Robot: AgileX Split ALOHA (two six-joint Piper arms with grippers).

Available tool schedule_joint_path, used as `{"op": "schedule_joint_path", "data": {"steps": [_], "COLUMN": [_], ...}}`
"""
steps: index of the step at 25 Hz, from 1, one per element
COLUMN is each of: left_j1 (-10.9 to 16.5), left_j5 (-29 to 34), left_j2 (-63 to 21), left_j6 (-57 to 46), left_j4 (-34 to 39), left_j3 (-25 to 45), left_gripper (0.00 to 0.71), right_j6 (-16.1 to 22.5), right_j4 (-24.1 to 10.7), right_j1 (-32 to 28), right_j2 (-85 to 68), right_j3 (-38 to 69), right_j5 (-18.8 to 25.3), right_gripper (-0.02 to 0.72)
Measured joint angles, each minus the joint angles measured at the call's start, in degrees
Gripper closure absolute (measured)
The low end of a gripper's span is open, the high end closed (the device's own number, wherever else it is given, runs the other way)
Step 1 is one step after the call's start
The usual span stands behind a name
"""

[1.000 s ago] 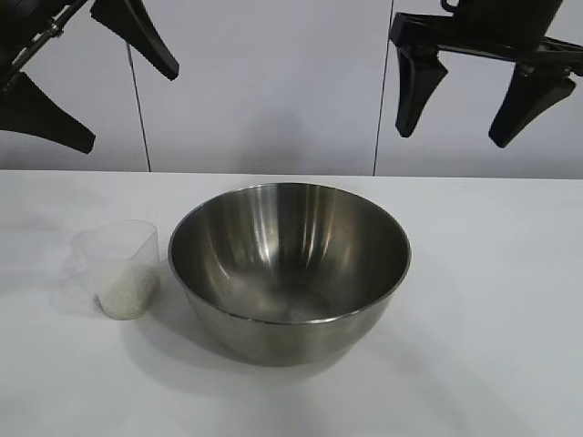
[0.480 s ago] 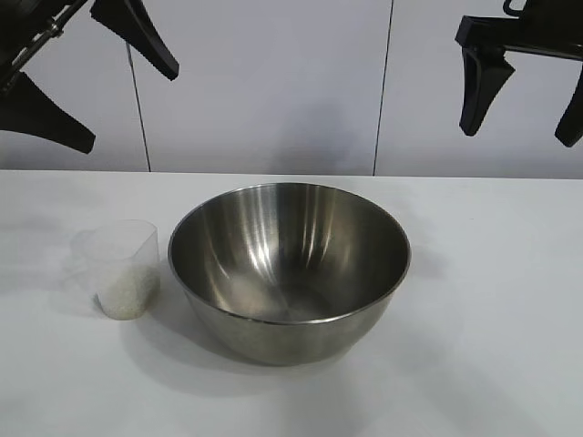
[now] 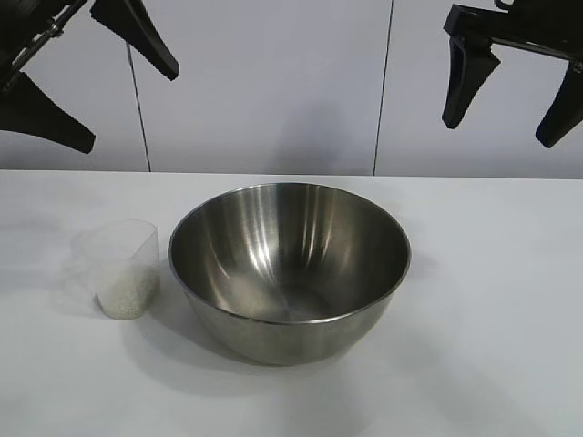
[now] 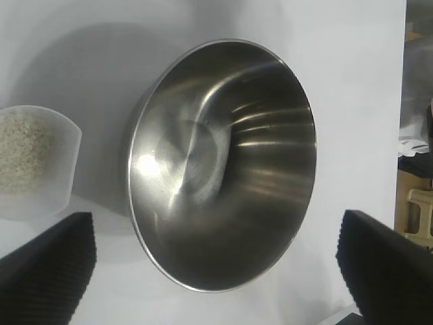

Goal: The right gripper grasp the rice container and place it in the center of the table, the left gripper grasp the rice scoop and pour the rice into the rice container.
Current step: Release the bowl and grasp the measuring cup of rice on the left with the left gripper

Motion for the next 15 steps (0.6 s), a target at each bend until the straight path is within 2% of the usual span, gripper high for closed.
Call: {"op": "schedule_joint_path", "data": {"steps": [3, 15], "left_j1": [0.0, 0.0], "left_j5": [0.0, 0.0], "left_j2": [0.0, 0.0], "left_j6": [0.0, 0.0], "left_j4": [0.0, 0.0], "left_j3": [0.0, 0.0], "left_gripper": [0.016, 0.016], "right_j6": [0.0, 0.0], "right_j4": [1.2, 1.6], "right_j1": [0.0, 0.0], "right_j2": [0.0, 0.0], "right_j3": [0.0, 0.0], "right_j5": [-0.5, -0.9], "right_gripper": [0.061, 0.061]}}
